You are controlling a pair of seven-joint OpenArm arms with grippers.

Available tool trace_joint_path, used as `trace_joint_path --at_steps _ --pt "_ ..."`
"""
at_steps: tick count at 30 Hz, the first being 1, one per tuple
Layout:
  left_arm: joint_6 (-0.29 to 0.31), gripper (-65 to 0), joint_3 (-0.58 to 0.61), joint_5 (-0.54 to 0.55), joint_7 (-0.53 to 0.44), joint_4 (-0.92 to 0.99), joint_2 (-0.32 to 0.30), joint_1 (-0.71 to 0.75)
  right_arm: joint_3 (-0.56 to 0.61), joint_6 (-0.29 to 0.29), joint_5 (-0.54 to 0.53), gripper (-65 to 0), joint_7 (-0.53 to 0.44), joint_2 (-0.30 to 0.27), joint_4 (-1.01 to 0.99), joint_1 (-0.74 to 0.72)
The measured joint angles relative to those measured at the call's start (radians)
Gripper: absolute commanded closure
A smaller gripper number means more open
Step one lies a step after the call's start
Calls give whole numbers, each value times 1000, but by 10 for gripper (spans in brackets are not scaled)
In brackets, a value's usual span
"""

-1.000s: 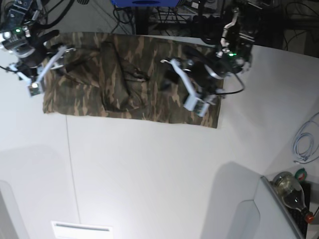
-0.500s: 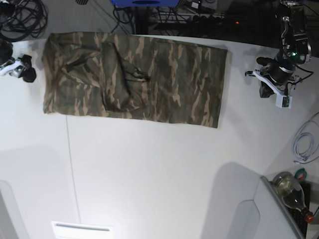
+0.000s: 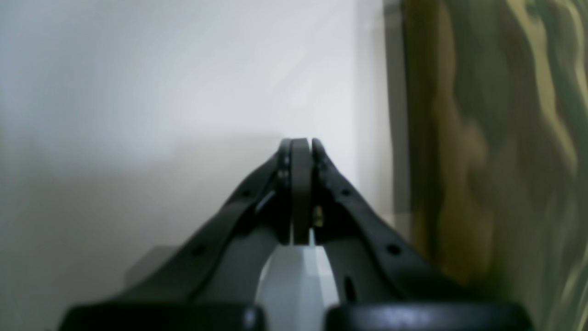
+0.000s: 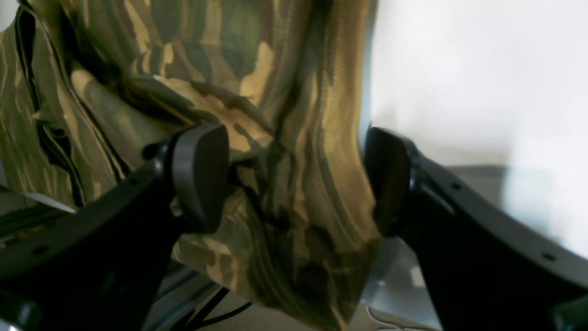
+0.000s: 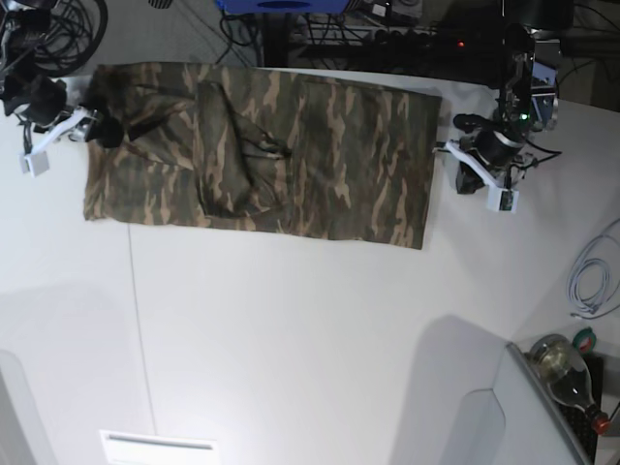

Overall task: Layout the t-shirt on the table in an organized manner, then fold the t-shirt properly
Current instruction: 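Grasp the folded shirt's ends with both grippers, then fold the held end with the right gripper toward the left gripper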

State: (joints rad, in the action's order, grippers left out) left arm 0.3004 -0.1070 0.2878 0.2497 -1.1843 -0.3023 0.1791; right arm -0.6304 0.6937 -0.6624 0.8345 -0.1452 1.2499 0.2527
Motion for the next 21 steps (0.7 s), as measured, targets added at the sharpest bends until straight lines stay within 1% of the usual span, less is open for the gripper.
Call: trace_joint_path --at_steps 2,4,8,9,11,15,17,18,19,20,21 --pt "-1 0 27 1 0 4 20 -17 2 0 -5 -438 2 2 0 -2" --pt "12 0 50 9 -19 2 37 -14 3 0 -4 -440 3 2 0 -3" --pt "8 0 102 7 -21 3 47 -34 67 0 -4 -440 5 -2 13 -3" --pt "-3 0 115 4 -18 3 51 -41 82 0 -8 -440 4 2 16 -3" --pt "-2 0 137 4 -14 3 58 -48 97 0 -13 -440 3 18 19 -6" --pt "2 0 149 8 -23 3 63 -46 103 1 -74 -432 16 30 13 -5" --pt "6 0 148 8 -19 3 64 -46 103 1 -86 -428 15 30 8 -5" --pt "5 0 148 8 -19 3 65 -46 103 1 -86 -405 17 30 7 -8" --pt "5 0 148 8 -20 3 67 -45 103 3 -84 -359 23 30 6 -11" --pt "5 0 148 8 -22 3 67 -45 104 3 -71 -281 26 30 6 -14" --pt "5 0 148 8 -21 3 67 -45 106 -2 -64 -183 31 30 6 -17"
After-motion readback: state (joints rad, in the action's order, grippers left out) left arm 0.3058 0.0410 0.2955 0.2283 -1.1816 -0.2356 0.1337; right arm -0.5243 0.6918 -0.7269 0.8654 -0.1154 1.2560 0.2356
